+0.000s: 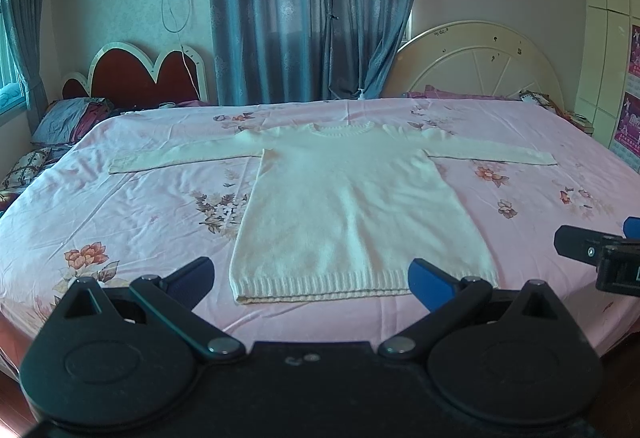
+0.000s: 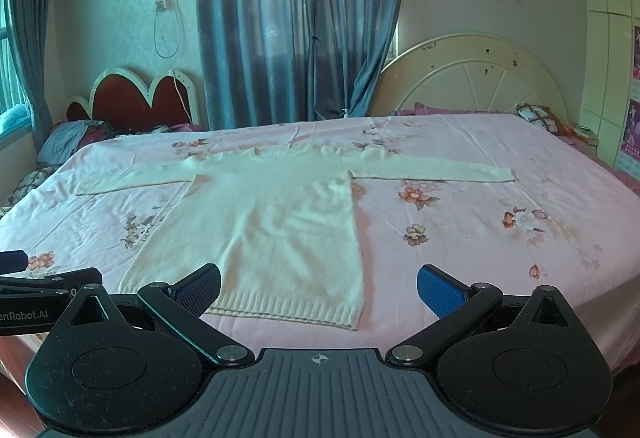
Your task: Fold small clothes
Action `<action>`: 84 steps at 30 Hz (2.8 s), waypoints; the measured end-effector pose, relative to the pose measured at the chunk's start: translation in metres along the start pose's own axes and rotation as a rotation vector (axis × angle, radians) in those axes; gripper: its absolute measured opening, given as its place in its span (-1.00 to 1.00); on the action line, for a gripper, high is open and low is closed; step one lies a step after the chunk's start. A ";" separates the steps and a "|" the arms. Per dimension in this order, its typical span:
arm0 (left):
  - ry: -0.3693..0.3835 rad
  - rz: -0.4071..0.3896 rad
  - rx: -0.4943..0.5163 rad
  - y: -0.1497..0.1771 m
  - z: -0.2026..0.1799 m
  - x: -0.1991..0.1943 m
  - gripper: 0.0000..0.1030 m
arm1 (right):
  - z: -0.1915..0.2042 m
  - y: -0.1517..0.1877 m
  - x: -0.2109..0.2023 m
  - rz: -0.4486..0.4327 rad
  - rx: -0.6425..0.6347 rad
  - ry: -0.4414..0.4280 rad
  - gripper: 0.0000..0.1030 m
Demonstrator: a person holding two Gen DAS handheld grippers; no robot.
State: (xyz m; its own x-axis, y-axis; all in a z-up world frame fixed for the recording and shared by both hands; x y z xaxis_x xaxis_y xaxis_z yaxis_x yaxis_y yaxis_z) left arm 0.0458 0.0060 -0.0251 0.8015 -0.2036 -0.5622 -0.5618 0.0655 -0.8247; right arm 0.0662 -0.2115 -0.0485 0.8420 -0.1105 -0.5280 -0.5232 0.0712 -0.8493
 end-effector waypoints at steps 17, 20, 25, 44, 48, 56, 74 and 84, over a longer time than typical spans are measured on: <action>-0.003 0.002 0.000 0.003 0.000 0.004 1.00 | -0.001 0.002 0.003 0.003 0.003 0.000 1.00; -0.003 0.001 -0.001 0.003 0.000 0.004 1.00 | -0.001 0.002 0.004 0.004 0.004 0.001 1.00; 0.001 0.001 -0.005 0.004 0.000 0.004 1.00 | -0.002 0.003 0.008 0.003 0.014 0.000 1.00; 0.086 -0.033 -0.031 -0.058 0.035 0.113 1.00 | -0.007 -0.045 0.117 0.039 0.144 0.063 1.00; 0.135 -0.005 -0.004 -0.076 0.038 0.147 1.00 | -0.009 -0.060 0.145 0.045 0.185 0.095 1.00; 0.218 0.045 0.012 -0.103 0.043 0.208 0.99 | -0.038 -0.098 0.186 -0.019 0.251 0.216 1.00; 0.103 0.143 -0.013 -0.141 0.005 0.365 0.95 | -0.249 -0.125 0.385 0.066 0.572 0.334 -0.05; 0.067 0.228 0.041 -0.145 -0.047 0.431 0.88 | -0.329 -0.088 0.468 0.189 0.766 0.328 -0.51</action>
State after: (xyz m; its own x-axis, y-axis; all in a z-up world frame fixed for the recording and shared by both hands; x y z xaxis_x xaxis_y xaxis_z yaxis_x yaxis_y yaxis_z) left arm 0.4634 -0.1373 -0.1453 0.6390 -0.2434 -0.7297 -0.7167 0.1561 -0.6797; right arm 0.4636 -0.5958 -0.2215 0.6069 -0.3023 -0.7350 -0.3184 0.7549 -0.5734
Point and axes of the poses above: each gripper's, at about its wrist camera, not at the fingertips, and x roughly the way its jaws point, z to its left, y to its underside, the point moved 6 cm from there along x, roughly the way its jaws point, and after that the axes turned 12 degrees about y, right-handed, at the moved point
